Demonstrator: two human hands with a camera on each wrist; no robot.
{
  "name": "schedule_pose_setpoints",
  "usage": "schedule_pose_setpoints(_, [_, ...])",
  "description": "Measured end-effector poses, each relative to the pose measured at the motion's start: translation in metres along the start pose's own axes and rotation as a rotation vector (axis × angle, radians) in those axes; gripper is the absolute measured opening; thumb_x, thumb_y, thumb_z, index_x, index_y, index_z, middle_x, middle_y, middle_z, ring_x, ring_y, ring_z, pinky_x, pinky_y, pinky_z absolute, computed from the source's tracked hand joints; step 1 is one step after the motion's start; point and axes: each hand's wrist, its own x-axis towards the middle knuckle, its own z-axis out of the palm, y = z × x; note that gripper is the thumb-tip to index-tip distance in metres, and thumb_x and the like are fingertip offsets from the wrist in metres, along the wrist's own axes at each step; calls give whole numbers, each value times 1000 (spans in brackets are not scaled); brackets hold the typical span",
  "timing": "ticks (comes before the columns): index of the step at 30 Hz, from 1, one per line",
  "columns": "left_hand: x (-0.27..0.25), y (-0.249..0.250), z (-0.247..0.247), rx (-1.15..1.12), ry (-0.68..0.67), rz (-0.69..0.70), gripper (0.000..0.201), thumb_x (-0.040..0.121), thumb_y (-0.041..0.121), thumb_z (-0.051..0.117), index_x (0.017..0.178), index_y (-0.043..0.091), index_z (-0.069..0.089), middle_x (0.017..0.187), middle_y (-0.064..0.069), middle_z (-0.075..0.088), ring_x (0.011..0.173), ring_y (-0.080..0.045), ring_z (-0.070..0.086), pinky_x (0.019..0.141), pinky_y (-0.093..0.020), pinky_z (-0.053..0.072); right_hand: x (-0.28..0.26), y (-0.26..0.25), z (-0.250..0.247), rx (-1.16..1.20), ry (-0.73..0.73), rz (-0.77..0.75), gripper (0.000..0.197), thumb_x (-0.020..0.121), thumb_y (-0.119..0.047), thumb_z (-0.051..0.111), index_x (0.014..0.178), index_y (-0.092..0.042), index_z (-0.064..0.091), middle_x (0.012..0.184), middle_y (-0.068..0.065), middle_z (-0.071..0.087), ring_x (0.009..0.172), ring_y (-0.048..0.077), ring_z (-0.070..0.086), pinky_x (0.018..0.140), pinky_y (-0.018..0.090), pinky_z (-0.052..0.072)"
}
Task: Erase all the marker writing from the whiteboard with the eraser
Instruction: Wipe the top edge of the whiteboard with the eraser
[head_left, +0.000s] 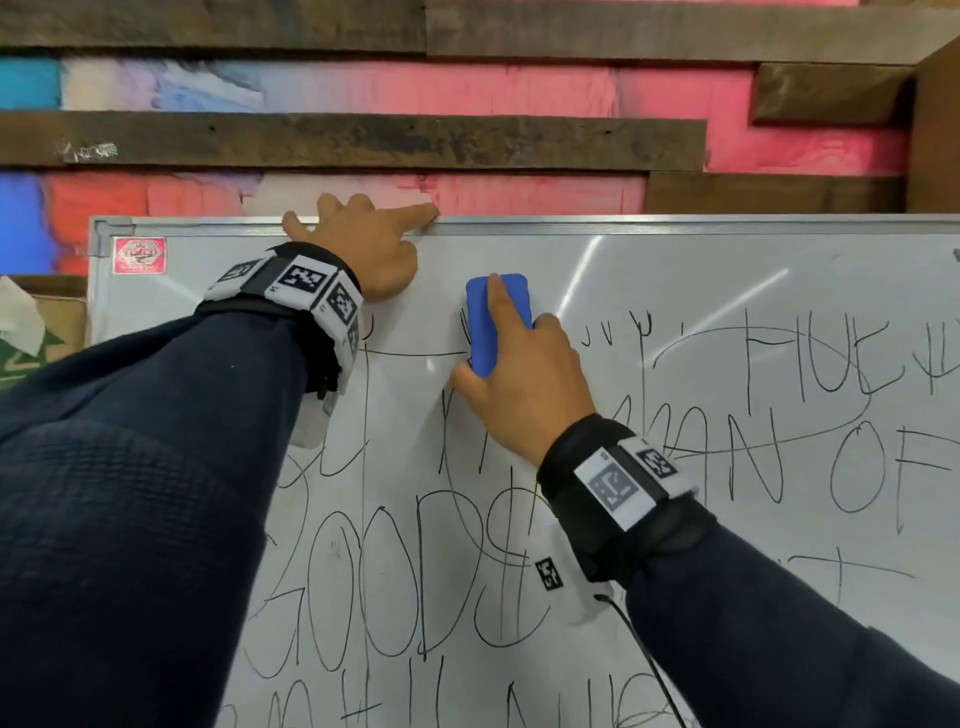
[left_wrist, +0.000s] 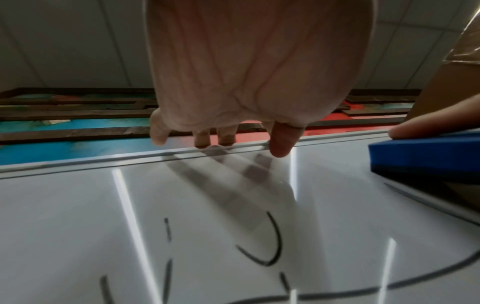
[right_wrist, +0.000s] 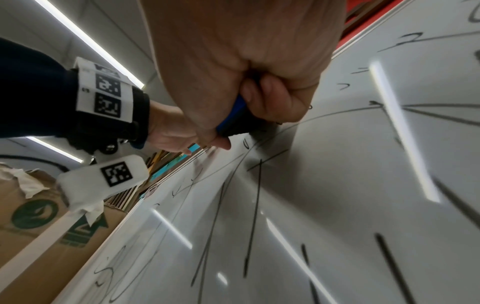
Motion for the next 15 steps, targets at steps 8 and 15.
schedule_pose_setpoints(8, [-3,-26,0,-93,95,139,27,89,8,40,111,14,54,108,-14,62,102,-36,48,89,-51,47,-26,-7,22,5,-45,-41,86,89,-53,55,152,-40,-2,102,5,38,76,24,50,72,38,51])
schedule_pose_setpoints(15, [-8,-38,4,17,47,-19,61,87,17,39,138,49,31,136,-13,47,131,-41,35,111,-67,14,-15,-13,24,15,-29,-53,88,90,-57,55,153,-38,-5,108,7,39,80,26,51,77,39,52])
